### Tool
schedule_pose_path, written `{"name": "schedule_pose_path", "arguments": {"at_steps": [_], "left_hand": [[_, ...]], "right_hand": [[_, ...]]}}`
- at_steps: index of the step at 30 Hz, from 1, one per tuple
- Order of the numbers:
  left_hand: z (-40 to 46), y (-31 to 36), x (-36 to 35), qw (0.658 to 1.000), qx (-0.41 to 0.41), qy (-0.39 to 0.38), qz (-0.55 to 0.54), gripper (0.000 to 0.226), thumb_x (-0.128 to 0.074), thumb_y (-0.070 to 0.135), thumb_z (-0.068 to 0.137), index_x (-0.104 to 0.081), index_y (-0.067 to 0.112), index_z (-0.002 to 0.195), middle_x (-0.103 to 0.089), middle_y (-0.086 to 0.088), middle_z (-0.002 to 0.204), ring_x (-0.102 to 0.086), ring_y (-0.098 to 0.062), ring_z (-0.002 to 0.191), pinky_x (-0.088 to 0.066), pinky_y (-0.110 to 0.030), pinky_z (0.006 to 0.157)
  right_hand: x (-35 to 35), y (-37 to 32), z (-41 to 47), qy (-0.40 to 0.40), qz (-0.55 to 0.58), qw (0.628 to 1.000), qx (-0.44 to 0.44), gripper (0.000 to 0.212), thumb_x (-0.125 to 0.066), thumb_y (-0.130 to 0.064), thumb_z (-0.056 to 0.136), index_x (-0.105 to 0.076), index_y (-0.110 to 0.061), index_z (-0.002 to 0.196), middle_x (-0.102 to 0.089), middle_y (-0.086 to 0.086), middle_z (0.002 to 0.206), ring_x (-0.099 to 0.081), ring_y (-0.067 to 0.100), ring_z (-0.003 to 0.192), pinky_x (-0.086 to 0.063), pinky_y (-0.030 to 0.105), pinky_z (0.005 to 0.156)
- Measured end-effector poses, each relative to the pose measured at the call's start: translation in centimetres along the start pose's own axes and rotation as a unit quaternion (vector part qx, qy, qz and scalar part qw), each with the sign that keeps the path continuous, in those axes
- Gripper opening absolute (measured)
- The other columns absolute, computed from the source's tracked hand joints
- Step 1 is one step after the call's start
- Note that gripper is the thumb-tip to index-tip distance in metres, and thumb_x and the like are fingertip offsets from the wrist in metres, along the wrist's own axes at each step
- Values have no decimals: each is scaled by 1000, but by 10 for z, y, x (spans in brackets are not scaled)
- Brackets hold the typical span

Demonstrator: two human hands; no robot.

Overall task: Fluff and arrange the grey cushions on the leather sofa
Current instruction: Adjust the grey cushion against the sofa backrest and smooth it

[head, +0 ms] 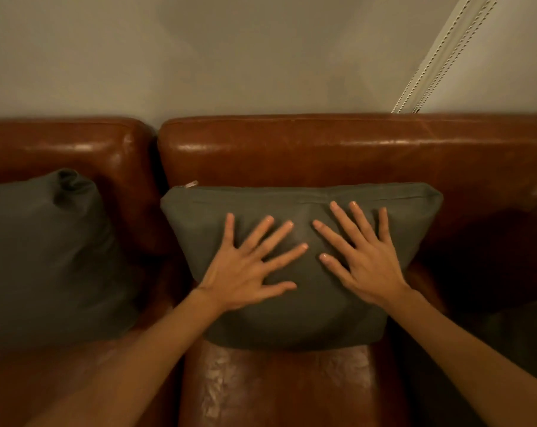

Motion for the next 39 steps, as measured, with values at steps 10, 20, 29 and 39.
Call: {"name": "schedule_pose_path", "arguments": {"at_steps": [10, 20, 29, 39], "left_hand": [[9, -36, -47, 995, 58, -84, -4, 72, -37, 76, 85, -22, 44, 148, -13, -7, 160, -8, -38, 147, 2, -72, 109], [-17, -50, -35, 987, 117, -105, -1, 69, -28, 75, 89, -20, 43, 150, -12, -2, 161, -8, -34, 148, -2, -74, 108], [-62, -88, -32, 961, 208, -178, -35, 74, -15, 76, 90, 2, 41, 152, 2, 0, 161, -3, -25, 149, 2, -52, 118], [-115, -107, -3, 963, 198, -181, 3, 68, -20, 61, 98, -18, 22, 154, -13, -3, 161, -5, -23, 149, -1, -57, 117]], "right_hand": [[-26, 23, 21, -15, -1, 1000, -8, 56, -28, -54, 101, -26, -32, 152, -23, 5, 160, -18, 24, 149, -4, 53, 120], [-24, 30, 7, -71, 7, 997, -13, 59, -20, -57, 101, -12, -34, 155, -14, 4, 161, -8, 20, 149, 3, 44, 121], [-11, 49, -16, -112, -15, 990, -85, 59, -13, -57, 102, -5, -34, 155, -13, 3, 161, -9, 20, 149, 3, 42, 120], [13, 18, -12, -25, 115, 959, -258, 58, -21, -46, 103, -26, -16, 153, -13, -2, 162, 7, 9, 150, 19, 35, 118]]}}
Point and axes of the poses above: each hand's wrist, its own z-axis towards the middle knuckle, its own x-axis out of the back of the hand, y = z × x, the point moved 8 cm from there along z, towards the middle knuckle
